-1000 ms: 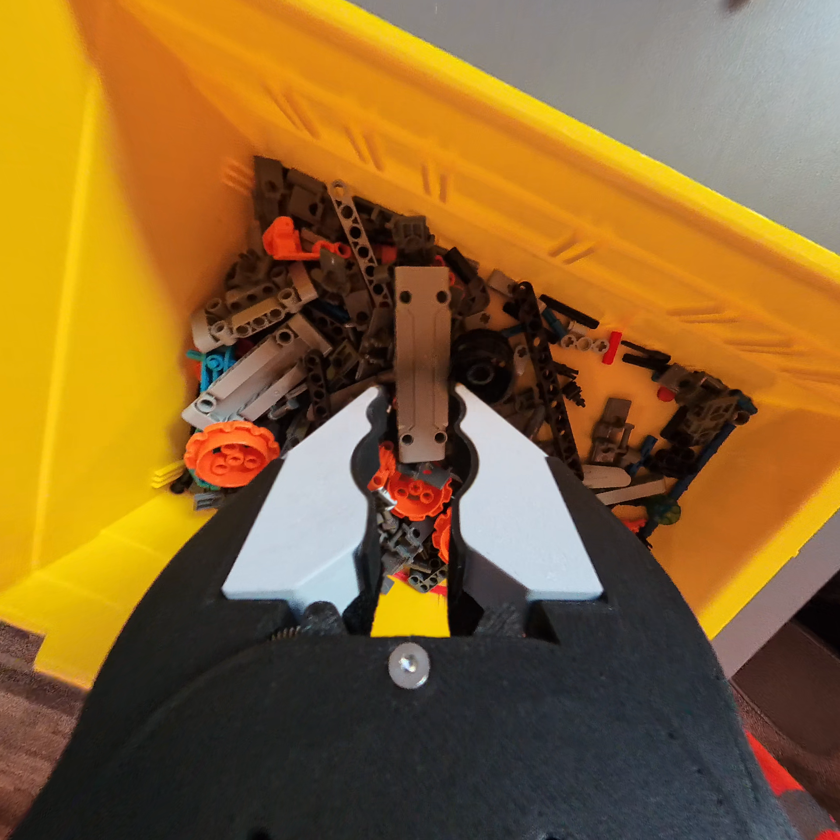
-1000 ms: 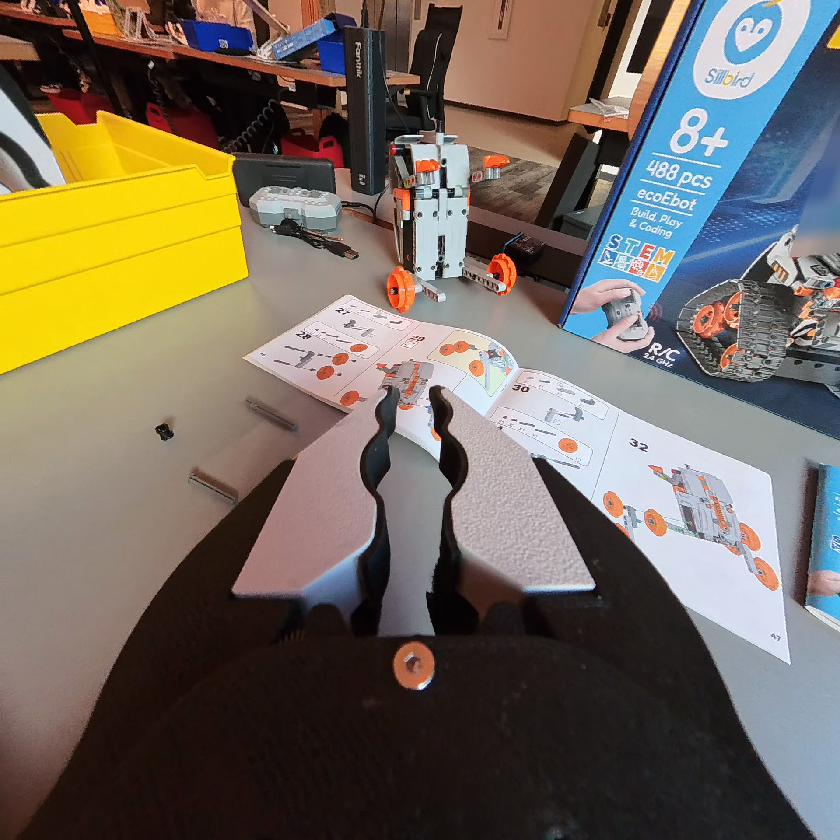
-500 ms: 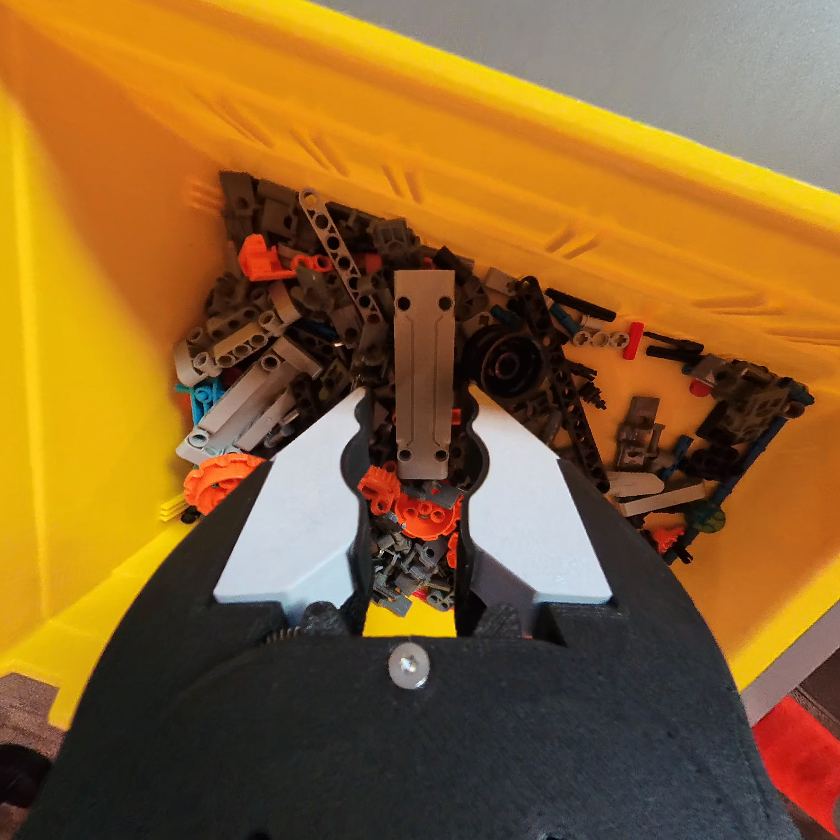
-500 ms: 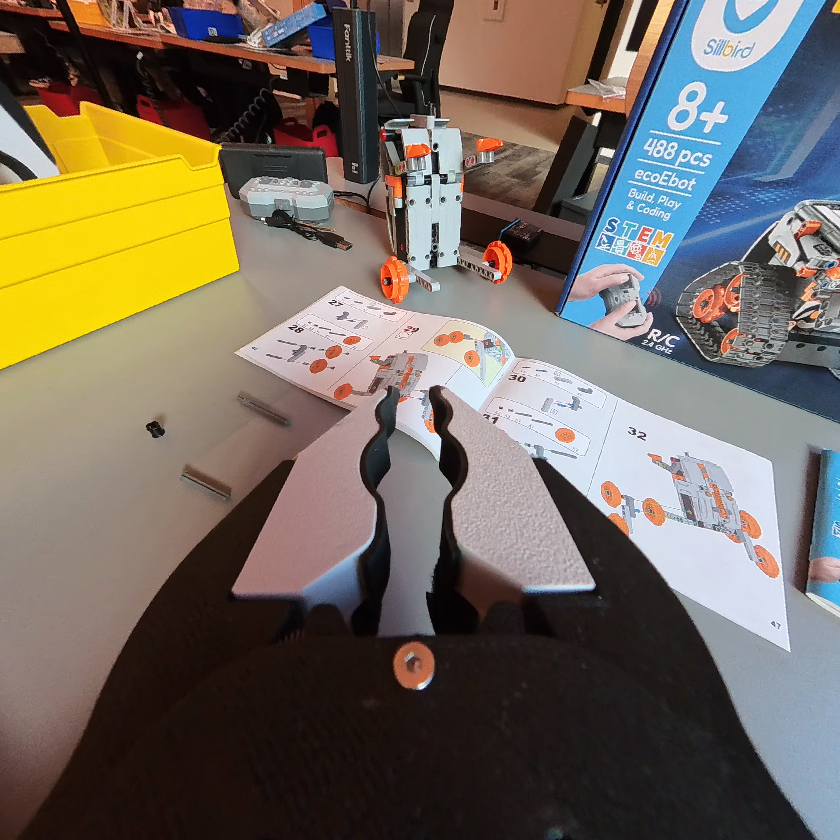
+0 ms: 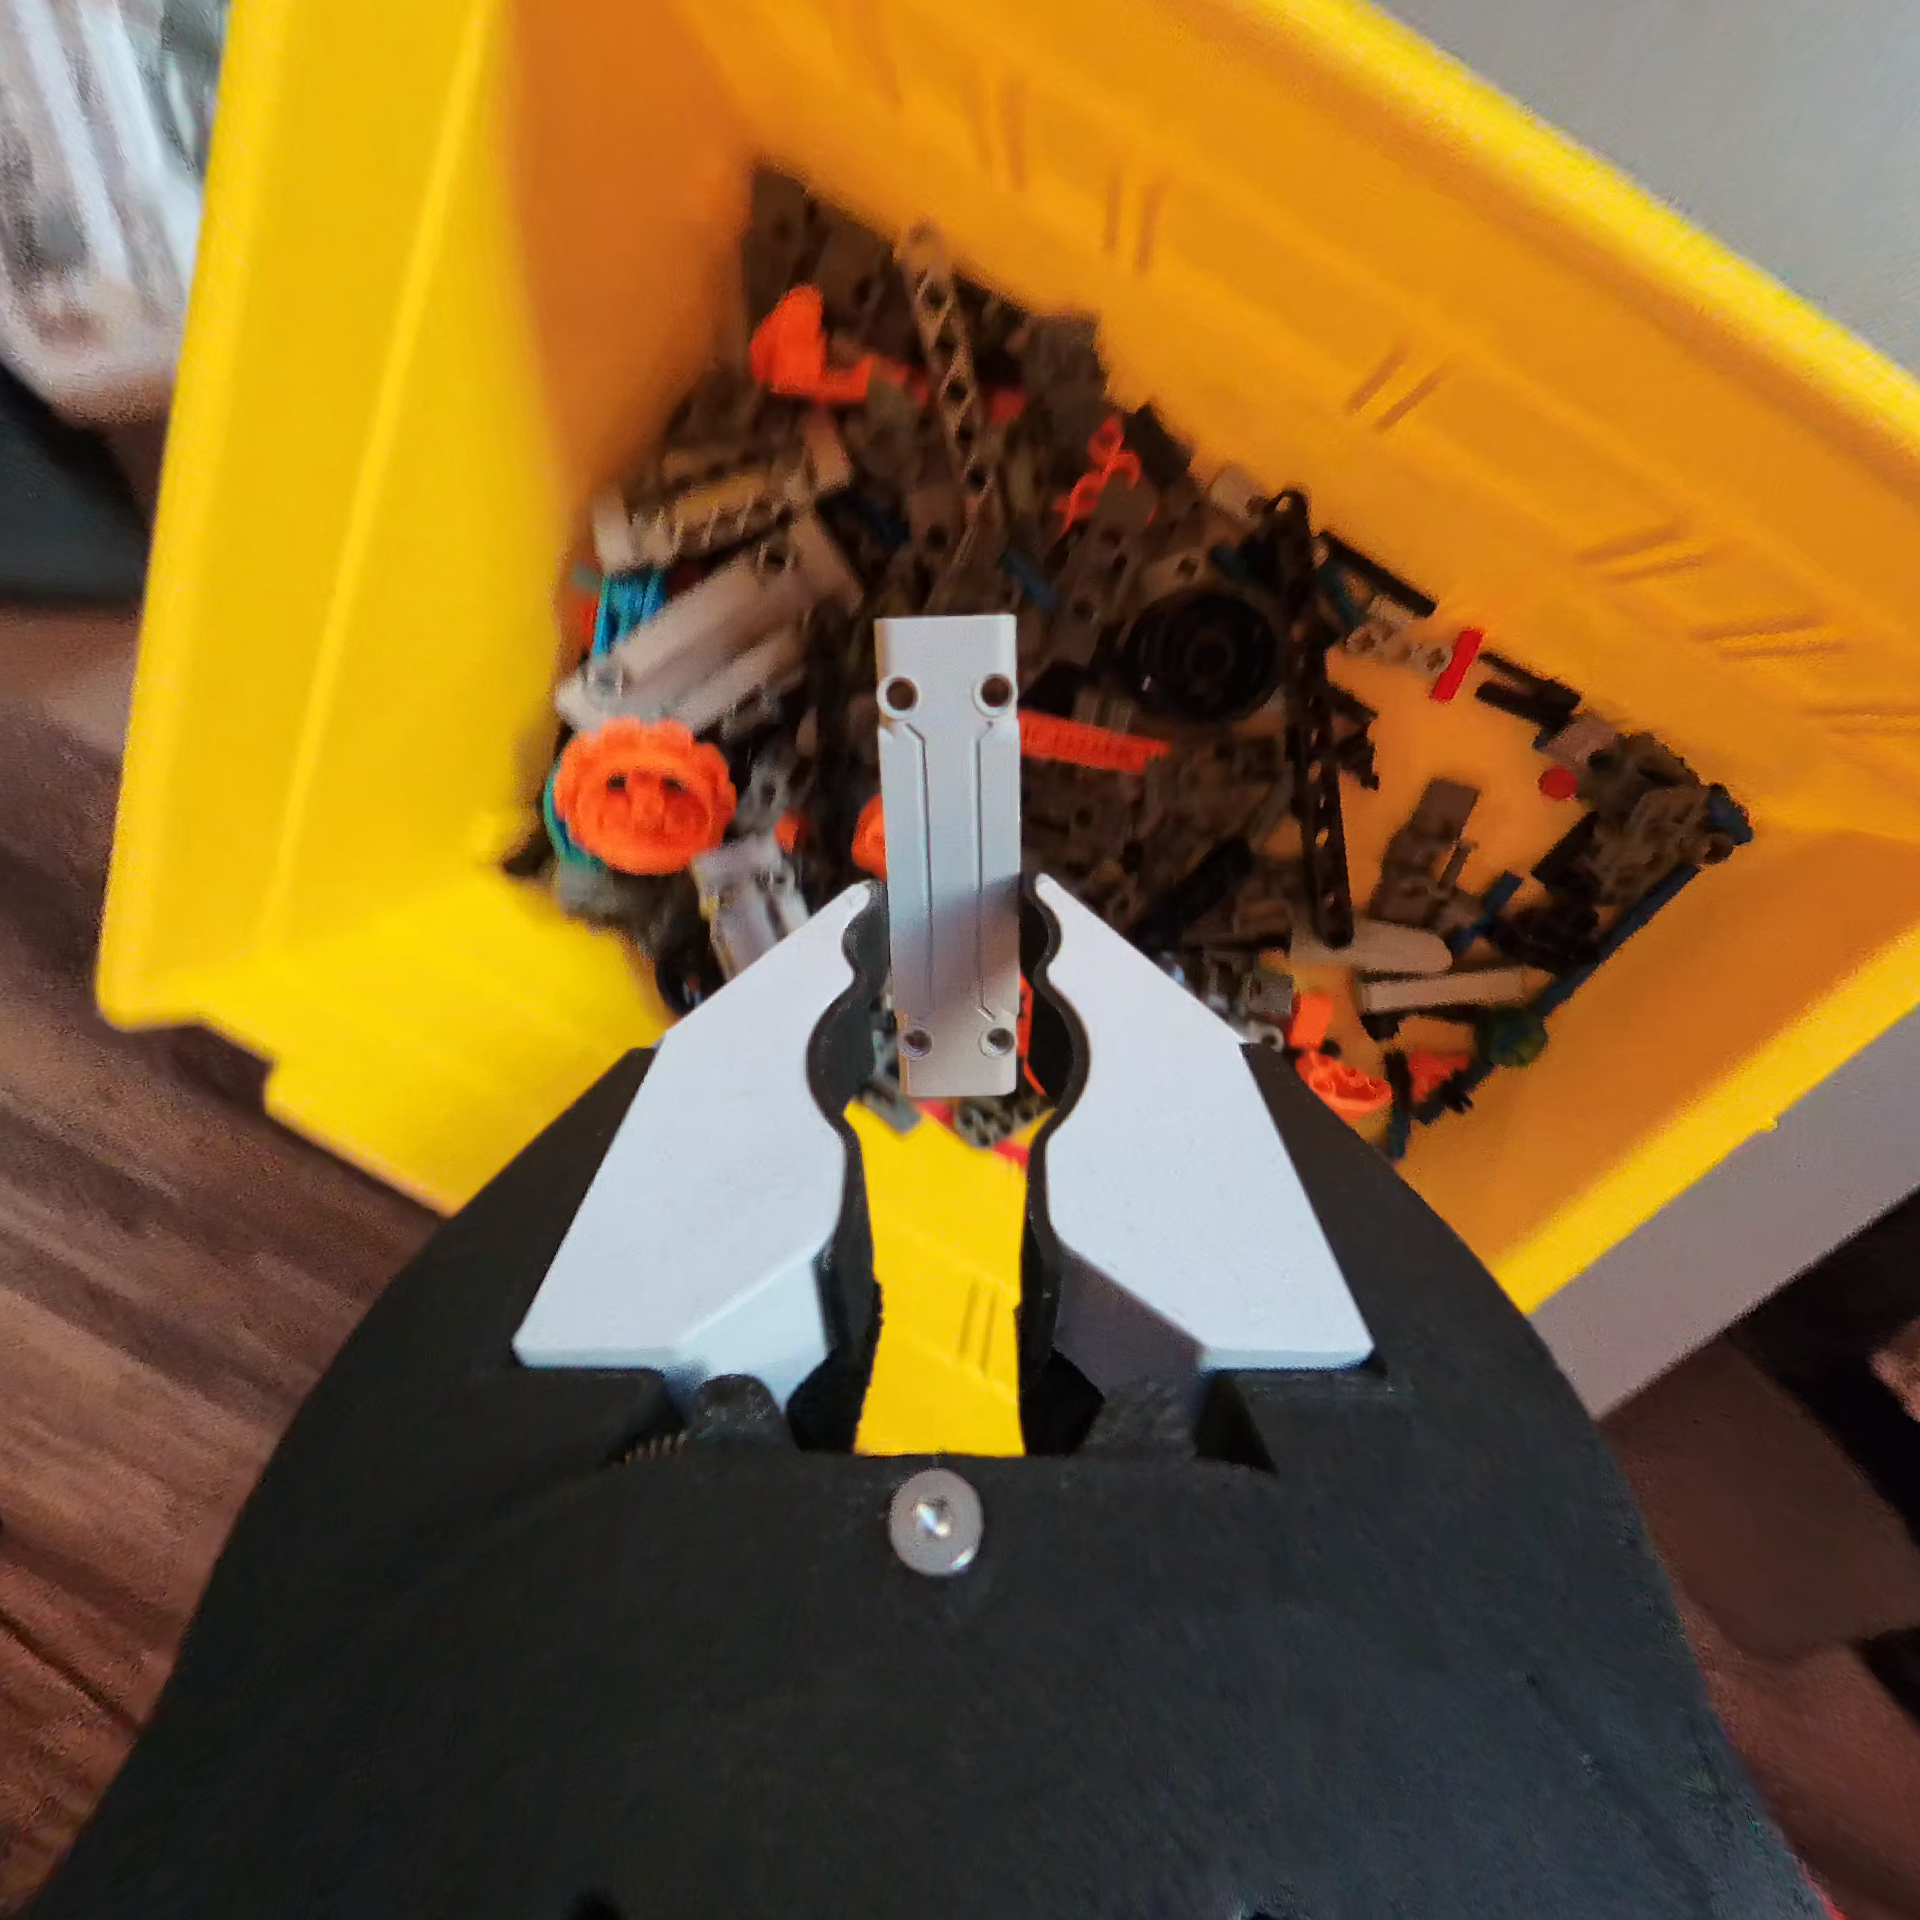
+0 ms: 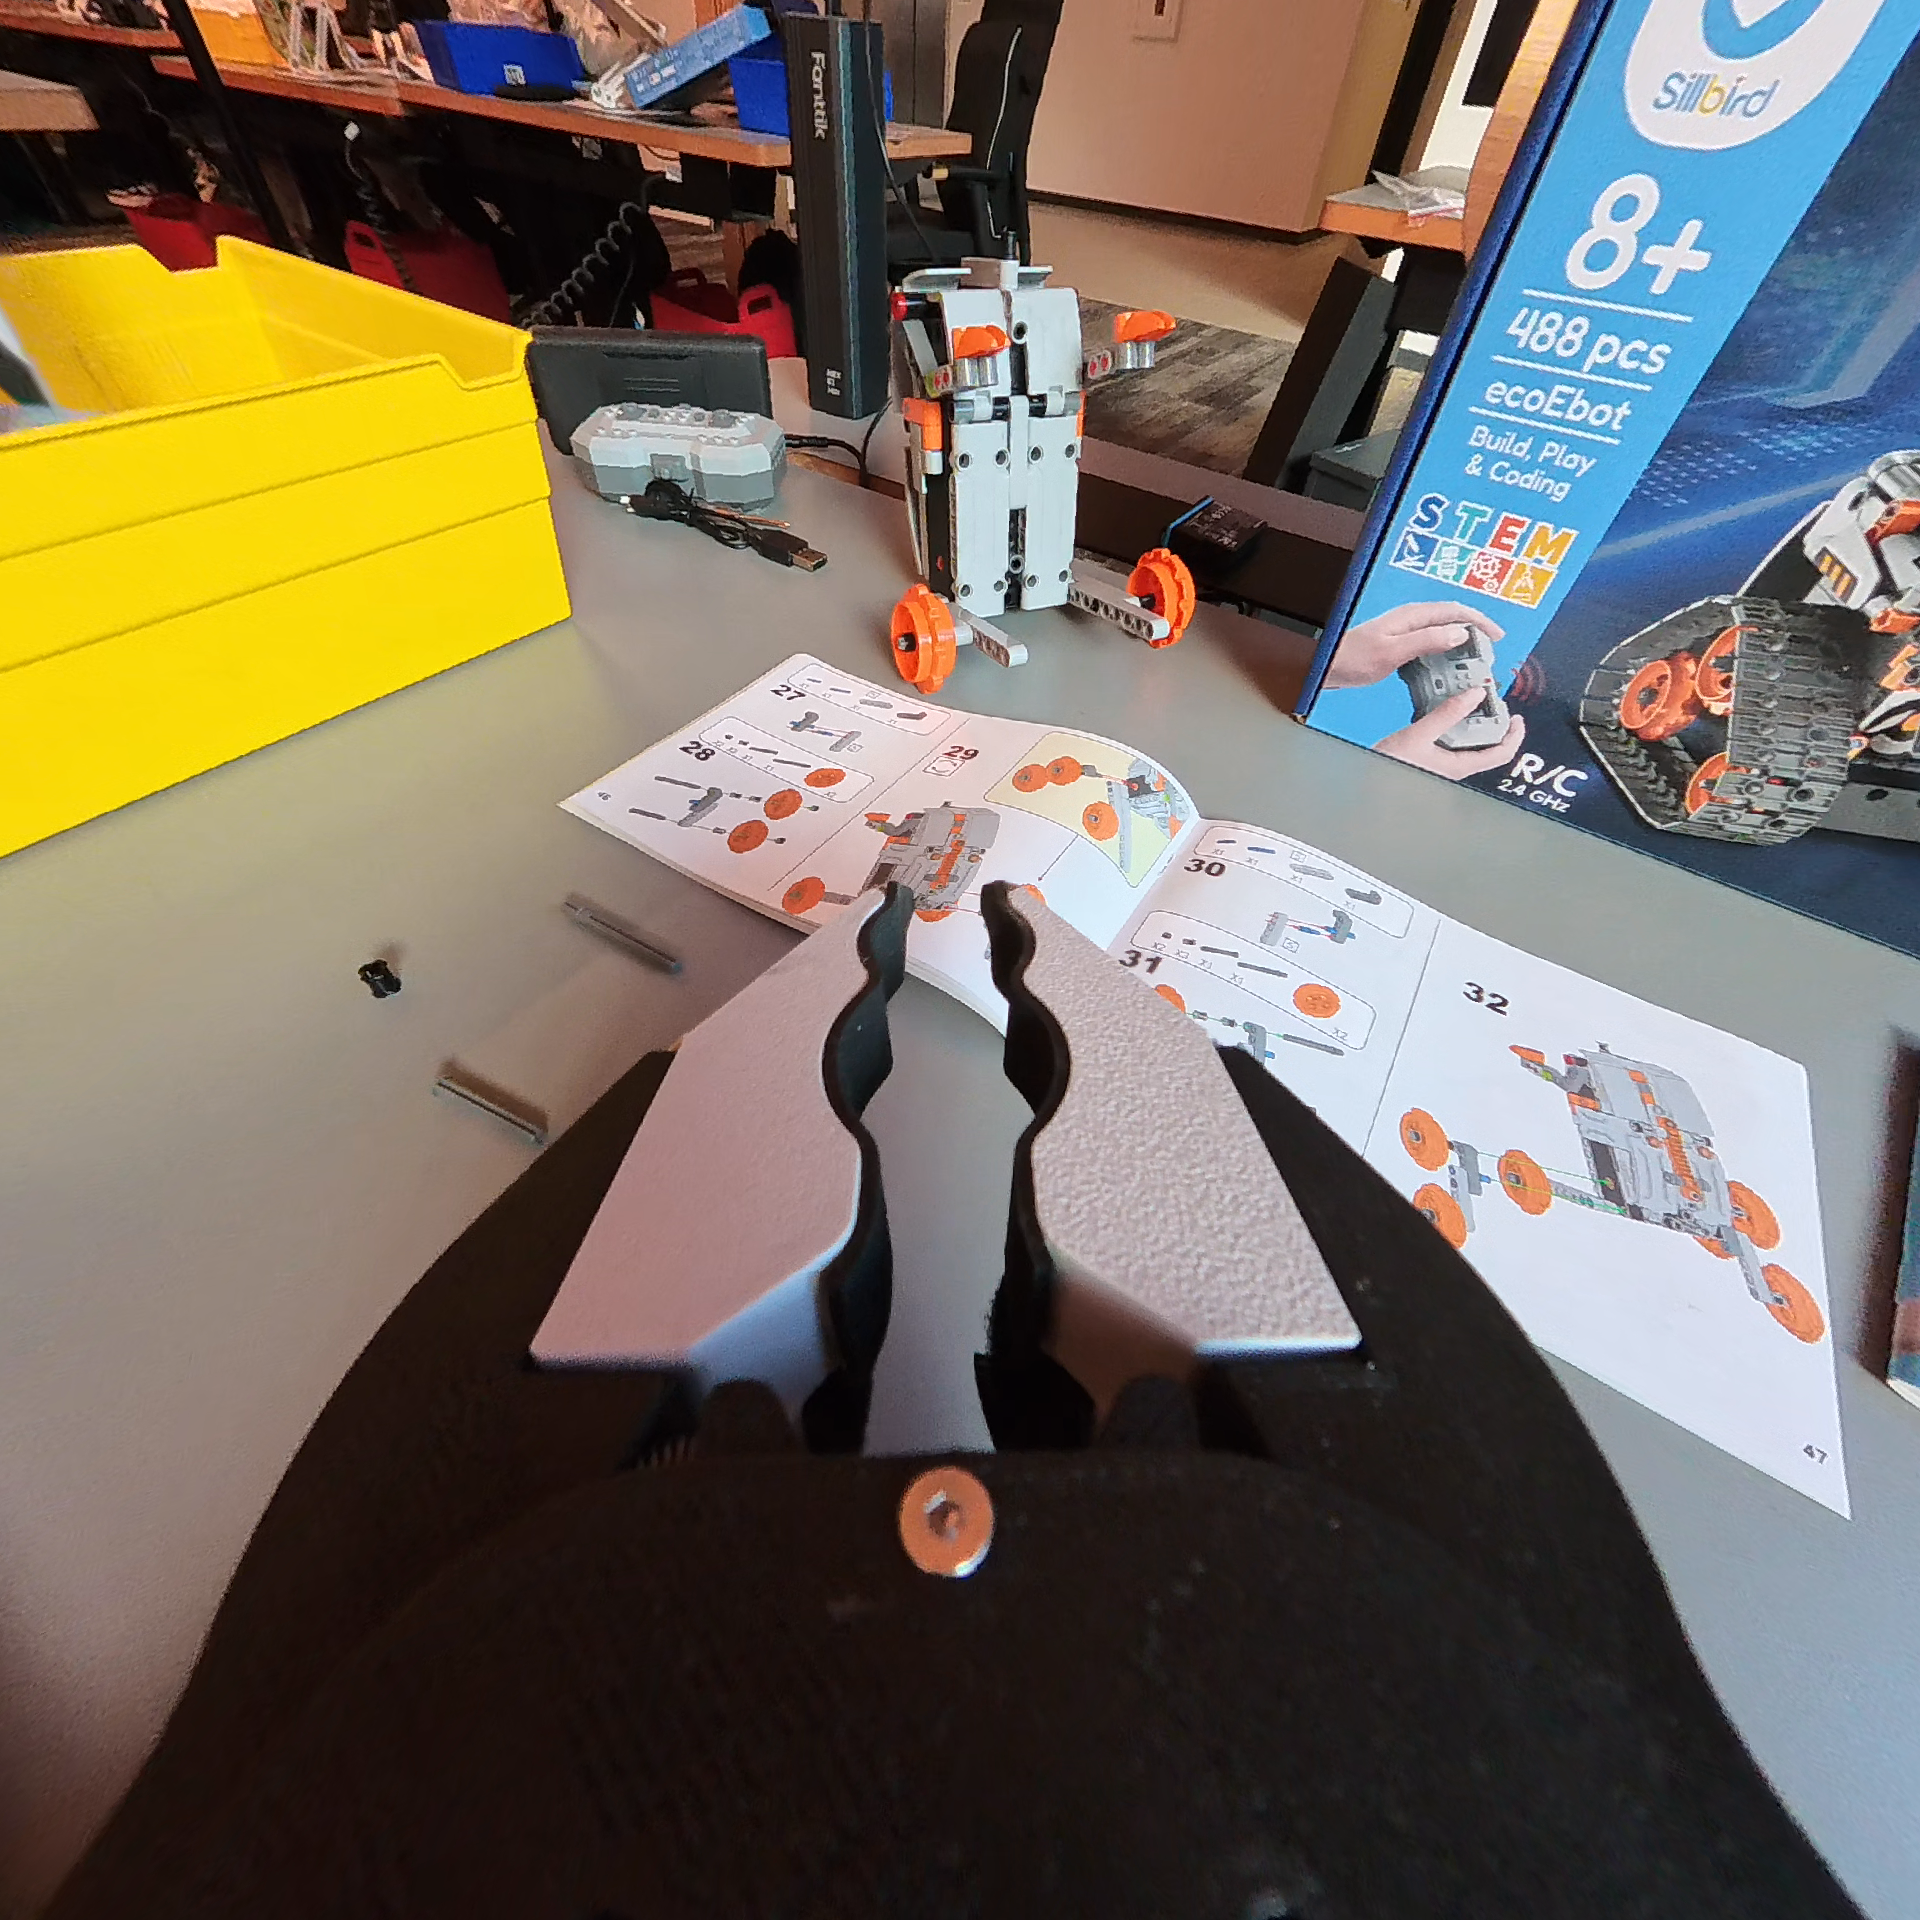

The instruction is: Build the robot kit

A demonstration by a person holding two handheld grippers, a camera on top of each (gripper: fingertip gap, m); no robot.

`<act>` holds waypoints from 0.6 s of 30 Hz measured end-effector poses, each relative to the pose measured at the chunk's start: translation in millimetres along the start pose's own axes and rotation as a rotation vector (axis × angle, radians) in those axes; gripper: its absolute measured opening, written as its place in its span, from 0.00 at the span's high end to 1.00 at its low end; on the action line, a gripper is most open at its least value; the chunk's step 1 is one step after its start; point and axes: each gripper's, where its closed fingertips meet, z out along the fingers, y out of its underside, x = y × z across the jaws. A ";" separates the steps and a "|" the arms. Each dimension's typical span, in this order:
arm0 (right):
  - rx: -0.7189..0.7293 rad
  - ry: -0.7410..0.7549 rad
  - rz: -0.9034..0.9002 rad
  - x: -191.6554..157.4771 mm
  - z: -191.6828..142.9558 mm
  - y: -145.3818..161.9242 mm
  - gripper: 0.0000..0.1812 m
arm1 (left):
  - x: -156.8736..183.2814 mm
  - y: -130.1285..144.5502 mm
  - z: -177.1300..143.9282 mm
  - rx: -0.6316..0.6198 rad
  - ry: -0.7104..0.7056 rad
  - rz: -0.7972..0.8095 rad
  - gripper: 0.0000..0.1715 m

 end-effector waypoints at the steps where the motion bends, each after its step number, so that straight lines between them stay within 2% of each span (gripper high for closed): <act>1: -0.001 -0.001 -0.002 -0.3 0.1 0.1 0.92 | -1.8 8.7 -4.9 -0.020 -0.006 -0.054 0.87; 5: -0.002 0.003 -0.001 0.1 -0.3 0.0 0.92 | 9.2 31.0 -4.8 -0.026 0.083 -0.251 0.87; 10: -0.002 0.009 0.011 2.2 -0.9 1.3 0.92 | 10.9 49.5 14.1 -0.066 0.092 -0.329 0.85; 11: -0.007 0.009 0.014 2.5 -0.5 2.5 0.92 | 9.3 48.3 15.9 -0.059 0.084 -0.340 0.76; 13: -0.013 0.008 0.017 2.9 0.2 4.0 0.92 | 7.5 39.5 15.3 -0.024 0.062 -0.354 0.65; 15: -0.015 0.007 0.016 2.8 0.6 4.4 0.92 | 11.1 23.2 12.4 0.040 0.029 -0.326 0.61; 18: -0.016 0.007 0.013 3.0 0.9 4.2 0.92 | 42.3 -11.2 17.1 0.156 0.056 -0.221 0.59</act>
